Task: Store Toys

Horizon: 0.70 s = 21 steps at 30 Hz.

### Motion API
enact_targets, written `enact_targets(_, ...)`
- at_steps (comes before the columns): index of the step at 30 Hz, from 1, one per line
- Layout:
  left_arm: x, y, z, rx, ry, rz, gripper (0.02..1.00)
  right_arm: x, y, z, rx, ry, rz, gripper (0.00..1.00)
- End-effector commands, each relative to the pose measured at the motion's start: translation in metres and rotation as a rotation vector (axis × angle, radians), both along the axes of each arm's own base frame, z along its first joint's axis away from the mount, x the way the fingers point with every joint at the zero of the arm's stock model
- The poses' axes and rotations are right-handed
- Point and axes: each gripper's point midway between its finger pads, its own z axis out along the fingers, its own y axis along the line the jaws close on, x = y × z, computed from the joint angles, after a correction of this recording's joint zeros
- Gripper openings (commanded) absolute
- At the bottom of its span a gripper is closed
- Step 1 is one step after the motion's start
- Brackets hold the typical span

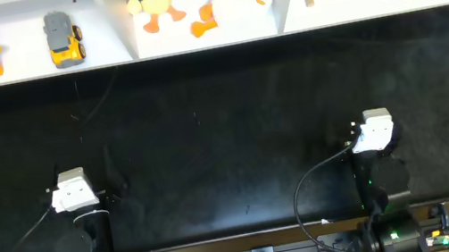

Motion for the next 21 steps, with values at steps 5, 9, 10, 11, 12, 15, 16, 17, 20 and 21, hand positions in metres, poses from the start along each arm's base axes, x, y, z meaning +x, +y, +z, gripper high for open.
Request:
enact_targets(5, -0.001, 0.003, 0.001, 0.022, -0.006, 0.014, 0.998, 0.0, -0.006, 0.004, 0.013, -0.021, -0.023, 0.996)
enact_targets(9, -0.001, 0.003, 0.001, 0.022, -0.006, 0.014, 0.998, -0.001, -0.011, 0.011, 0.015, -0.051, -0.043, 0.996)
enact_targets(10, -0.001, 0.003, 0.001, 0.022, -0.006, 0.015, 0.998, -0.001, -0.011, 0.015, 0.017, -0.067, -0.043, 0.993)
enact_targets(11, -0.001, 0.003, 0.001, 0.022, -0.006, 0.015, 0.998, -0.002, -0.011, 0.018, 0.018, -0.082, -0.043, 0.772)
enact_targets(12, -0.001, 0.003, 0.001, 0.023, -0.005, 0.014, 0.998, -0.002, -0.011, 0.022, 0.02, -0.098, -0.042, 0.993)
enact_targets(15, -0.001, 0.003, 0.001, 0.022, -0.006, 0.014, 0.998, -0.004, -0.009, 0.031, 0.027, -0.135, -0.023, 0.996)
enact_targets(16, -0.001, 0.003, 0.001, 0.022, -0.006, 0.015, 0.998, -0.004, -0.005, 0.033, 0.032, -0.144, -0.001, 0.996)
enact_targets(17, -0.001, 0.003, 0.001, 0.022, -0.006, 0.014, 0.998, -0.004, -0.002, 0.033, 0.036, -0.146, 0.022, 0.996)
enact_targets(20, -0.001, 0.003, 0.001, 0.022, -0.006, 0.014, 0.998, -0.005, 0.009, 0.034, 0.051, -0.15, 0.099, 0.996)
enact_targets(21, -0.001, 0.003, 0.001, 0.022, -0.006, 0.015, 0.998, -0.005, 0.011, 0.036, 0.052, -0.156, 0.108, 0.996)
